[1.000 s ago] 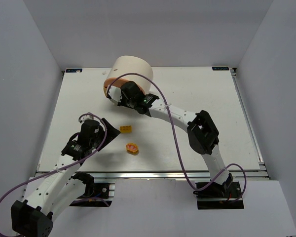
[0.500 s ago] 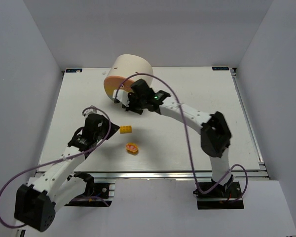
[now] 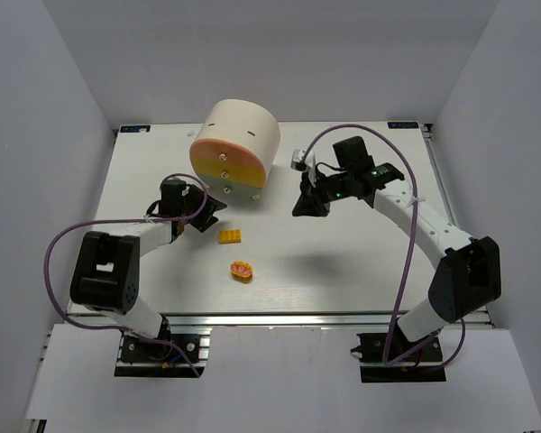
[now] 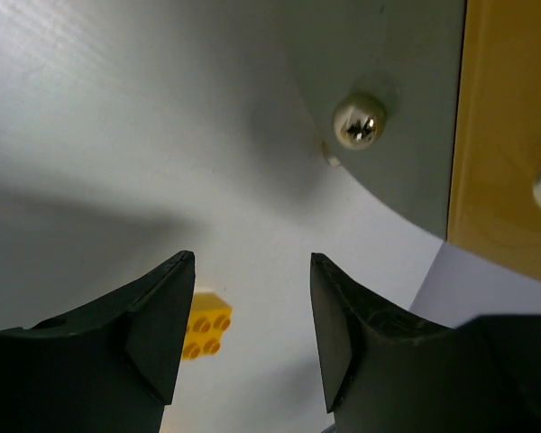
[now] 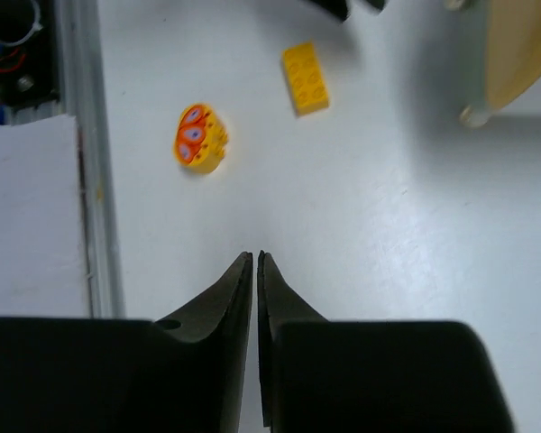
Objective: Sort the legos into containers by color
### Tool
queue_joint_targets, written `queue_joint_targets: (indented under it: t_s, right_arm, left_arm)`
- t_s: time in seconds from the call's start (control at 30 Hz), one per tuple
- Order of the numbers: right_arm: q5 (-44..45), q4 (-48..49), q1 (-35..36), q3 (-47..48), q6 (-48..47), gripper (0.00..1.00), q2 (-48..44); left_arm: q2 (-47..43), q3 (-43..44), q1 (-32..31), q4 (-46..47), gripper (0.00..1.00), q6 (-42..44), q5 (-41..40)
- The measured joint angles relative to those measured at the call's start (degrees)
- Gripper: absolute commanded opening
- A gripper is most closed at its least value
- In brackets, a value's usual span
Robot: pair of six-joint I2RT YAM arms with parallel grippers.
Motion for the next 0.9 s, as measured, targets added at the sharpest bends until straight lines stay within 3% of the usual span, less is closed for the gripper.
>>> queue_joint_targets:
  t_s: [0.27,0.43,0.73,0.9]
  right_arm:
    - [-7.48,-1.75,-5.03,-4.24,0.31,0.14,-0.83]
    - [-8.96,-1.38,-6.82,-4.24,0.39,0.14,-1.20]
    - [-10.01,-1.33,-8.90,-4.24,0.50,0.15,-1.18]
    - [-10.23,-1.36,-9.42,-4.24,0.46,0.17,-1.18]
  left_arm:
    - [12.04,5.99,2.80,11.98,0.57,-2.49,9.11]
    - [15.28,7.54,2.91,17.40,0.46,-3.98,12.28]
    - [19.28,5.92,2.91,29.20,0.45,-8.50,14.49]
    - [20.83,5.79,2.91,31.19,0.43,-9.51,14.38]
